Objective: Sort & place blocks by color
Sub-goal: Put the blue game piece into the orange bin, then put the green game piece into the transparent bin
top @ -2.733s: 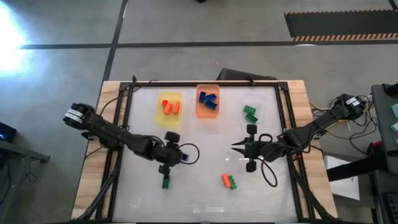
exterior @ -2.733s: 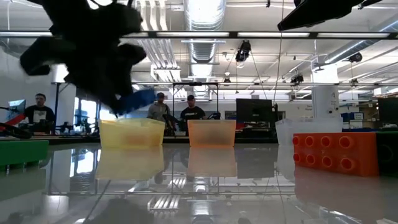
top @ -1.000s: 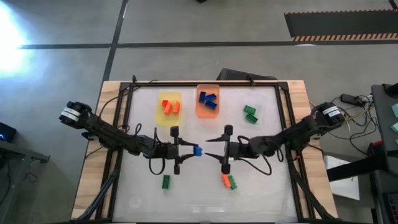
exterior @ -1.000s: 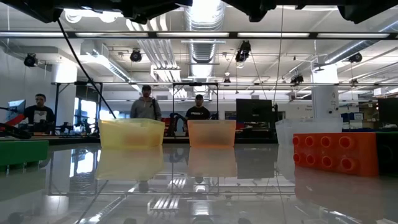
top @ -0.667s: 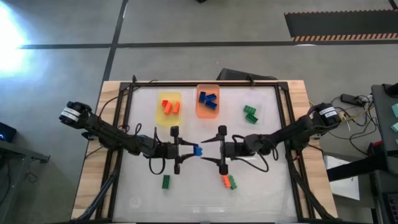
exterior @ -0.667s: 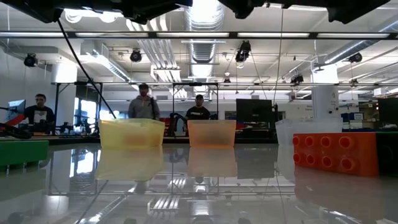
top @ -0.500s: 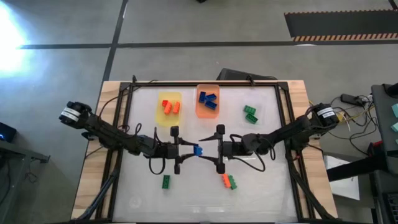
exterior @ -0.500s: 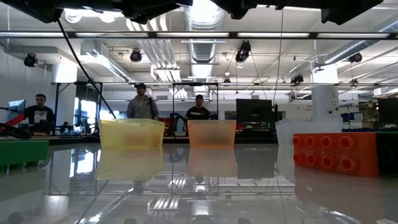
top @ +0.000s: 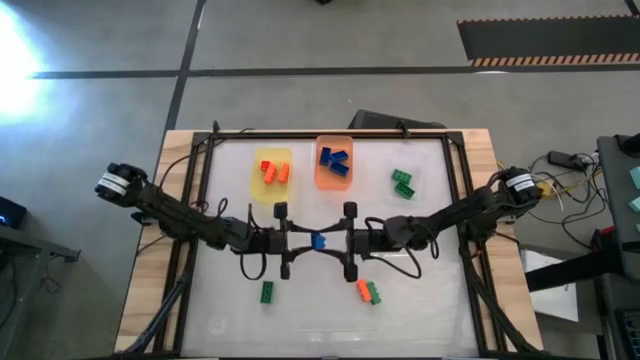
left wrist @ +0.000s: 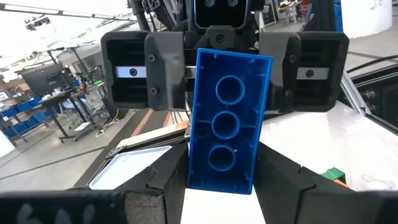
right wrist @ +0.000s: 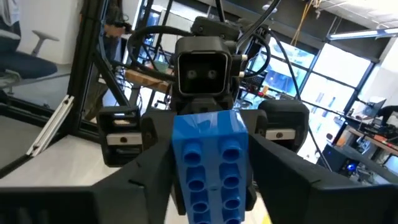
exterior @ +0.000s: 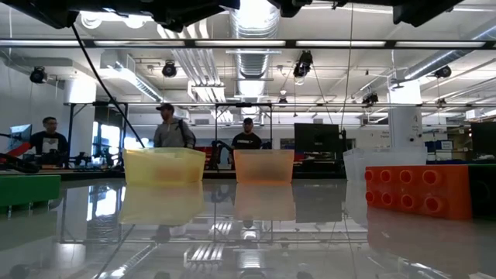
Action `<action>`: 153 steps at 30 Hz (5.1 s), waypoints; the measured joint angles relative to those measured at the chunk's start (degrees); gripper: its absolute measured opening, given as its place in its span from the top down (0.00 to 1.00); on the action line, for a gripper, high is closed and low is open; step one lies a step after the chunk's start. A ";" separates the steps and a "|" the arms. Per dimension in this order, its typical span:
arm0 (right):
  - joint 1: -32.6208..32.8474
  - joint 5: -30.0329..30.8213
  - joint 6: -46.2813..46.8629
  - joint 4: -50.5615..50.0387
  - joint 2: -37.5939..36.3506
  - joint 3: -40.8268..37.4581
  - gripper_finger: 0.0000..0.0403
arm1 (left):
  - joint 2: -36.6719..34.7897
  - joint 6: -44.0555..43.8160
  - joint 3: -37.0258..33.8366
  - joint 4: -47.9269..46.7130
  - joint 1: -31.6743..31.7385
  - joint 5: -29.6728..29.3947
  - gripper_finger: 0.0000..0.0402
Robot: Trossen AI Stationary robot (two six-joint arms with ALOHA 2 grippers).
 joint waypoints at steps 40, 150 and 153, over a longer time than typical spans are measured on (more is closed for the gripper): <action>-5.58 22.63 11.56 -37.79 -8.33 5.69 0.67 | -4.63 8.15 -0.17 -6.44 0.00 -19.56 0.31; -6.58 -2.45 19.23 -60.84 -8.00 7.07 0.57 | -8.52 -57.24 11.92 -56.97 0.35 -9.91 0.31; -6.58 -2.44 18.76 -55.68 -11.68 3.12 0.60 | -8.52 -61.38 14.18 -59.43 0.35 -7.19 0.31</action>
